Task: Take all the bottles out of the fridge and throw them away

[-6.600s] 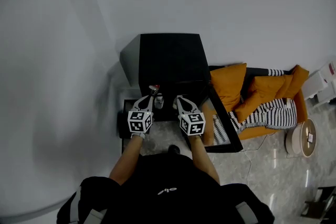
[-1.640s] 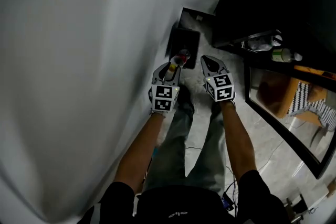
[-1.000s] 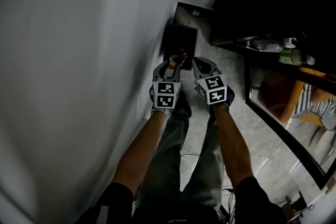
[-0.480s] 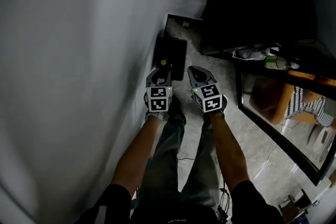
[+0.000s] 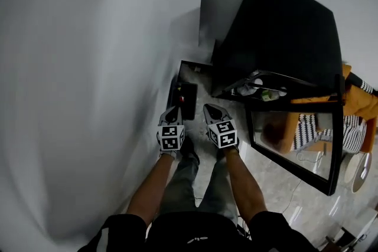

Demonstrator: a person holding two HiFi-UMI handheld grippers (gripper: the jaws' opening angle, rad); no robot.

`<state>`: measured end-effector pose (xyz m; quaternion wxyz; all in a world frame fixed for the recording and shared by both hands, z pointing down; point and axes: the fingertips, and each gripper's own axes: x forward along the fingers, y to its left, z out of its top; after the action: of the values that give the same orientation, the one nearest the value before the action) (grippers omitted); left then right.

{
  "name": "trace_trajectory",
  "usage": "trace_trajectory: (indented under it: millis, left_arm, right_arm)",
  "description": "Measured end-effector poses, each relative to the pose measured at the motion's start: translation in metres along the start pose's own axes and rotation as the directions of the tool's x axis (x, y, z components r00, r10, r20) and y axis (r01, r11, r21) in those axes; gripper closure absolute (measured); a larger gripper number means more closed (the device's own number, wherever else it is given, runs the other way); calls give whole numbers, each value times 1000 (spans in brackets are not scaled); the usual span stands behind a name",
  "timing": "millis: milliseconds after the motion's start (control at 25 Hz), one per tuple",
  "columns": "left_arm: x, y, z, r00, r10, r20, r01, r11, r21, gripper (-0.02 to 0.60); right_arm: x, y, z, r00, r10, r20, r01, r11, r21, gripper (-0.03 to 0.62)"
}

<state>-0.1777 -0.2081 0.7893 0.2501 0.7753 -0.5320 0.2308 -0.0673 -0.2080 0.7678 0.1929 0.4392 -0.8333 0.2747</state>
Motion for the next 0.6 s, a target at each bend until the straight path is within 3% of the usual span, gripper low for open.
trace_trajectory:
  millis: [320, 600]
  left_arm:
    - [-53, -65, 124, 990, -46, 135, 47, 999, -3, 574]
    - [-115, -117, 231, 949, -99, 298, 91, 995, 40, 574]
  right_arm:
    - [-80, 11, 103, 994, -2, 110, 4, 1000, -18, 585]
    - [-158, 35, 197, 967, 27, 254, -2, 995, -100, 585]
